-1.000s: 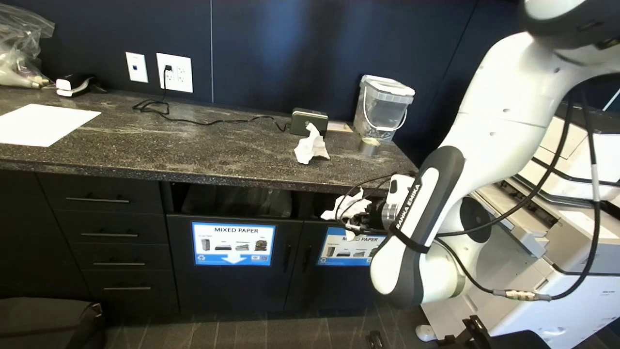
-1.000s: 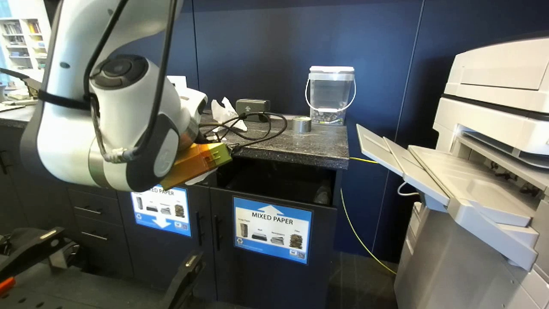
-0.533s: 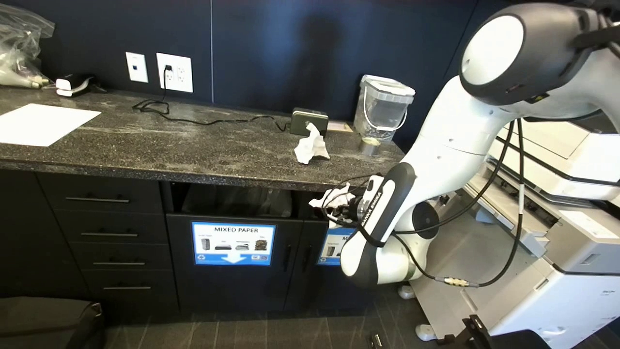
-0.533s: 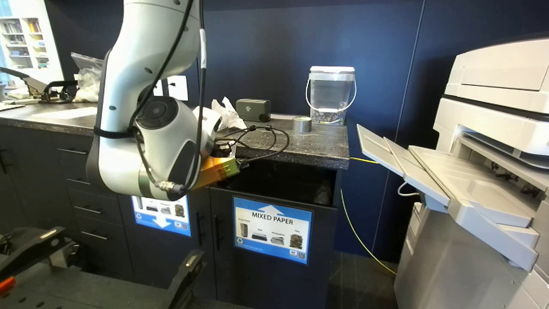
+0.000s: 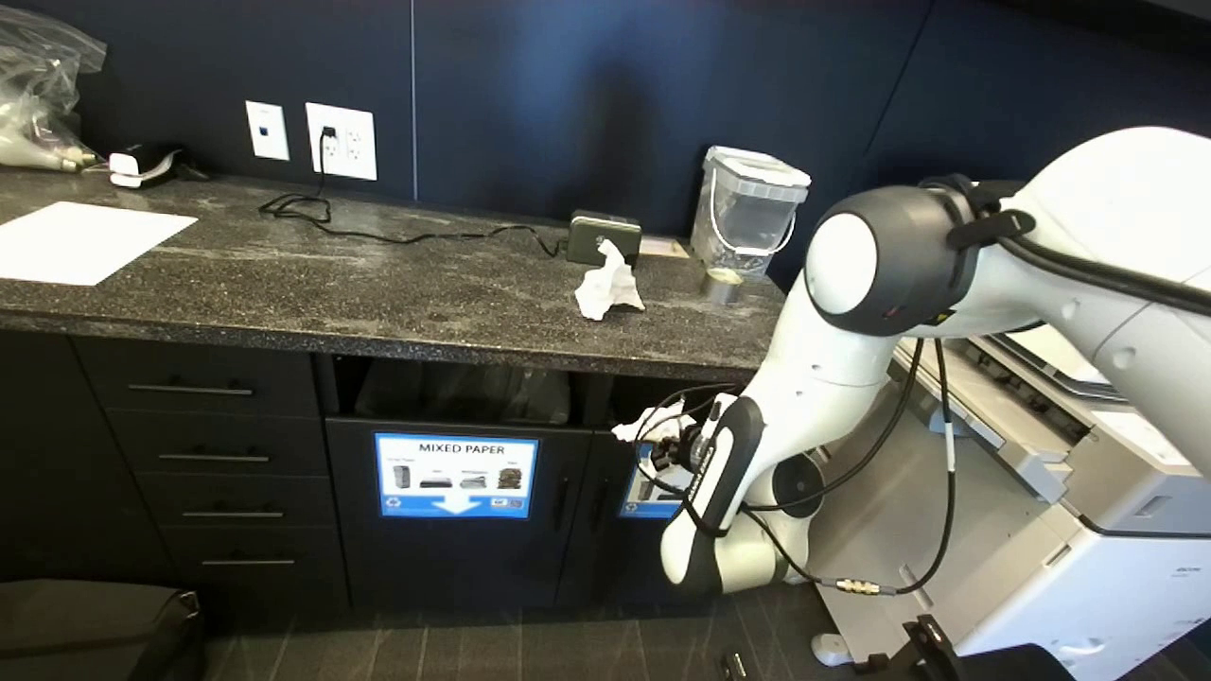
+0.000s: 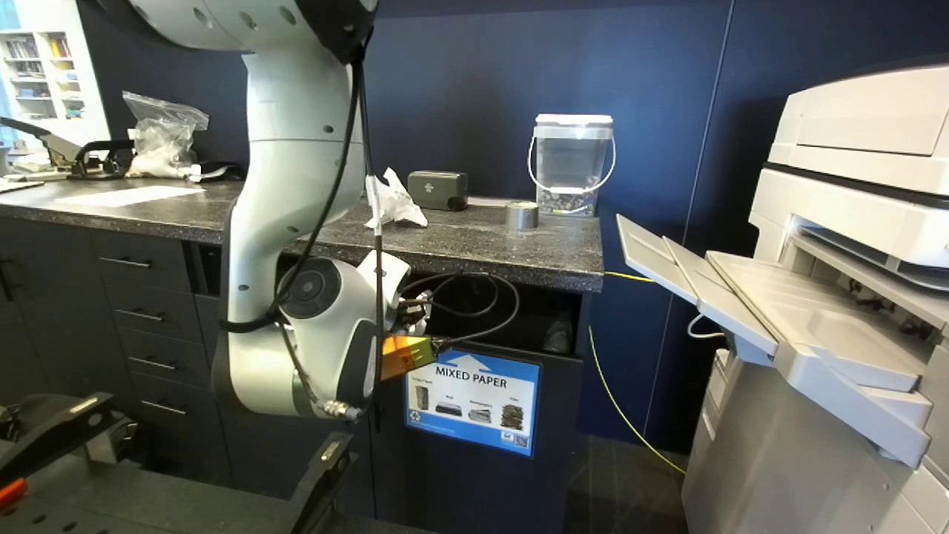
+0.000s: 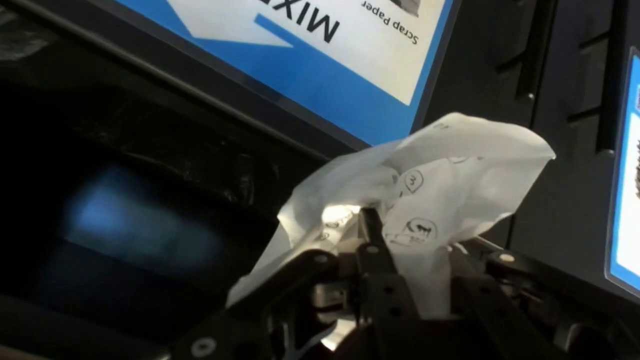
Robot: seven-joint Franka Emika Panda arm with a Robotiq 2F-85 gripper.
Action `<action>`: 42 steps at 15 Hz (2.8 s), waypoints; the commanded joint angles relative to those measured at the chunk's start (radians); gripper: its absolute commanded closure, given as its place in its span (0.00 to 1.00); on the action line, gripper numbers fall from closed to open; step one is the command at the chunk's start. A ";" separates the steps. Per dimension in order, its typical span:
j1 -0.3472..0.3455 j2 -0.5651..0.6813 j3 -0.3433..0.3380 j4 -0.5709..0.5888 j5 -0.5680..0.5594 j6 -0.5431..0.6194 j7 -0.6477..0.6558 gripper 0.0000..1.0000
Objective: Put the tissues inside the rubbish bin.
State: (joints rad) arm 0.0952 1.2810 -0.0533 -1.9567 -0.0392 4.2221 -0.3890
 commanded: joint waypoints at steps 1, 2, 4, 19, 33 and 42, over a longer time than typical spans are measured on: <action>0.003 0.150 -0.001 0.188 0.042 0.092 0.087 0.87; 0.001 0.168 0.005 0.289 0.051 0.022 0.110 0.86; -0.001 0.226 0.011 0.340 0.071 0.070 0.143 0.86; 0.081 0.205 -0.034 0.549 0.260 -0.005 0.314 0.86; 0.068 0.209 0.019 0.457 0.257 0.027 0.349 0.87; 0.094 0.205 0.018 0.468 0.314 0.028 0.378 0.92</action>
State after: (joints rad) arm 0.1727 1.4863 -0.0307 -1.4928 0.2385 4.2144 -0.0213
